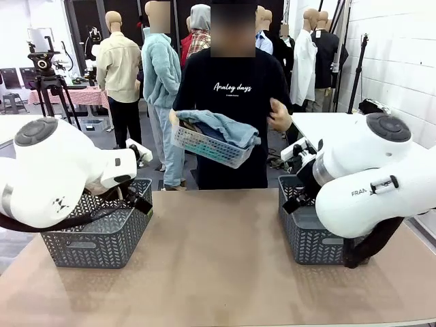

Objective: Sort the tops and bottoms.
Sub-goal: Lift clothes from the center of the table with your left hand.

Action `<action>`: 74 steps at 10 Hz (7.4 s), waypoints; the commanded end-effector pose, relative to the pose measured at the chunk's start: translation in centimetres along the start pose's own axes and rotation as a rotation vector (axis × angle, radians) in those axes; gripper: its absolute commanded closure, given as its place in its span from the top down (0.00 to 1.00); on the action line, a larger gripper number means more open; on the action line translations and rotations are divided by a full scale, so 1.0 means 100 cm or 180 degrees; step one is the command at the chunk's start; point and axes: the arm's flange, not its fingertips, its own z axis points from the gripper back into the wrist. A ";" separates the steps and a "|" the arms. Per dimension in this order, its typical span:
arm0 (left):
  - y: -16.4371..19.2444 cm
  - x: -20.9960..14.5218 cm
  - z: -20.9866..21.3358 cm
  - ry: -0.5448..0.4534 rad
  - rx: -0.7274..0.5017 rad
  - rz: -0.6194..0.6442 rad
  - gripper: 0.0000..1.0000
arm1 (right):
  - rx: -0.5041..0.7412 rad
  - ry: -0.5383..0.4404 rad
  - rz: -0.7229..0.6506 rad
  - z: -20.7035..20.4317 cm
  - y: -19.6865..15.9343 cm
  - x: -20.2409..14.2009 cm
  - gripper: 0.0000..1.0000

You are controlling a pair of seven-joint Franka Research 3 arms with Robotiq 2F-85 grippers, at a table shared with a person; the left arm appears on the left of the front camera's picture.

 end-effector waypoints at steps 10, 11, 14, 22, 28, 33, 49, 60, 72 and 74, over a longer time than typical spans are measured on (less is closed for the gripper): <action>-0.037 -0.050 0.152 -0.0652 0.0222 0.0732 1.00 | 0.0250 -0.0226 -0.0456 0.096 -0.030 -0.058 1.00; -0.030 0.027 0.170 -0.0441 -0.0045 0.0488 1.00 | 0.0238 -0.0166 -0.0409 0.097 -0.046 0.002 1.00; -0.030 0.027 0.170 -0.0441 -0.0045 0.0488 1.00 | 0.0238 -0.0166 -0.0409 0.097 -0.046 0.002 1.00; -0.030 0.027 0.170 -0.0441 -0.0045 0.0488 1.00 | 0.0238 -0.0166 -0.0409 0.097 -0.046 0.002 1.00; -0.030 0.027 0.170 -0.0441 -0.0045 0.0488 1.00 | 0.0238 -0.0166 -0.0409 0.097 -0.046 0.002 1.00; -0.030 0.027 0.170 -0.0441 -0.0045 0.0488 1.00 | 0.0238 -0.0166 -0.0409 0.097 -0.046 0.002 1.00; -0.030 0.027 0.170 -0.0441 -0.0045 0.0488 1.00 | 0.0238 -0.0166 -0.0409 0.097 -0.046 0.002 1.00; -0.030 0.027 0.170 -0.0441 -0.0045 0.0488 1.00 | 0.0238 -0.0166 -0.0409 0.097 -0.046 0.002 1.00; -0.030 0.027 0.170 -0.0441 -0.0045 0.0488 1.00 | 0.0238 -0.0166 -0.0409 0.097 -0.046 0.002 1.00; -0.030 0.027 0.170 -0.0441 -0.0045 0.0488 1.00 | 0.0238 -0.0166 -0.0409 0.097 -0.046 0.002 1.00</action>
